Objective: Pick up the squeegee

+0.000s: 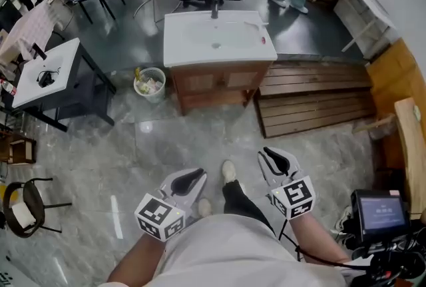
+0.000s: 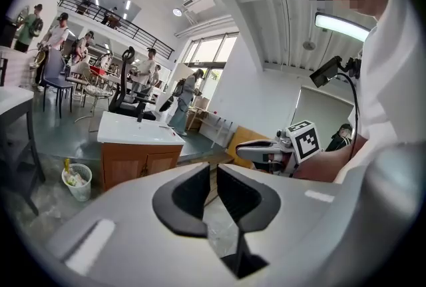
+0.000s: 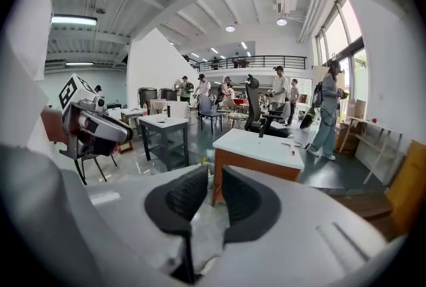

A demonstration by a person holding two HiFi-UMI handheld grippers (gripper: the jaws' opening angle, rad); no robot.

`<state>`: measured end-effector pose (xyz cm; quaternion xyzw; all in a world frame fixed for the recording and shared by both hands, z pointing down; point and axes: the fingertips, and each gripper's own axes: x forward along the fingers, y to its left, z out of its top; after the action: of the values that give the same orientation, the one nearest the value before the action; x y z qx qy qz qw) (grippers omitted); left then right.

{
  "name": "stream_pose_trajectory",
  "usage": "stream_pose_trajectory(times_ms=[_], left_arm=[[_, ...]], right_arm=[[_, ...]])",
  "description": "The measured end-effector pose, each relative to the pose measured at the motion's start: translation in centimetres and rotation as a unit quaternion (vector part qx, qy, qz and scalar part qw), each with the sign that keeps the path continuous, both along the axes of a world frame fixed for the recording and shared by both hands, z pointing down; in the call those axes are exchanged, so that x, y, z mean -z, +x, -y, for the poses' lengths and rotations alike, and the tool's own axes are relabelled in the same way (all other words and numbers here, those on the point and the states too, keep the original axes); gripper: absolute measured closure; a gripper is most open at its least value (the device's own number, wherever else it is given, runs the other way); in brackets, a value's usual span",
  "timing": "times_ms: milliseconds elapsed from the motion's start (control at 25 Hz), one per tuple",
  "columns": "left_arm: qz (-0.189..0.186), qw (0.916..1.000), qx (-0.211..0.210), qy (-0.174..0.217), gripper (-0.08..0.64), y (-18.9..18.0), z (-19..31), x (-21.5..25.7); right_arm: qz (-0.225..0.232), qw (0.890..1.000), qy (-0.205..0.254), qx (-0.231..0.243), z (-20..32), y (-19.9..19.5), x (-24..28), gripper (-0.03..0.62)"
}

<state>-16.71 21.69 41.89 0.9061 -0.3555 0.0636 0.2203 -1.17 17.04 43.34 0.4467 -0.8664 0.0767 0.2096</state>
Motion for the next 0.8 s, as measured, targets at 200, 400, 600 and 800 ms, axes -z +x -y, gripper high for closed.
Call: stream_pose_trajectory(times_ms=[200,400,600,800], left_arm=[[0.009,0.9999,0.013,0.002,0.522,-0.2,6.0,-0.1],[0.022,0.9992,0.034,-0.001,0.501,1.0,13.7,0.1],[0.032,0.9988,0.038,-0.001,0.492,3.6,21.5,1.1],[0.036,0.9979,0.054,0.010,0.493,6.6,28.2,2.0]], right_arm=[[0.007,1.000,0.004,0.003,7.0,0.2,-0.5,0.540],[0.010,1.000,0.005,-0.004,16.1,2.7,-2.0,0.540],[0.006,1.000,0.003,-0.004,25.8,5.6,-2.8,0.529],[0.007,1.000,0.000,-0.015,34.8,9.5,-4.4,0.522]])
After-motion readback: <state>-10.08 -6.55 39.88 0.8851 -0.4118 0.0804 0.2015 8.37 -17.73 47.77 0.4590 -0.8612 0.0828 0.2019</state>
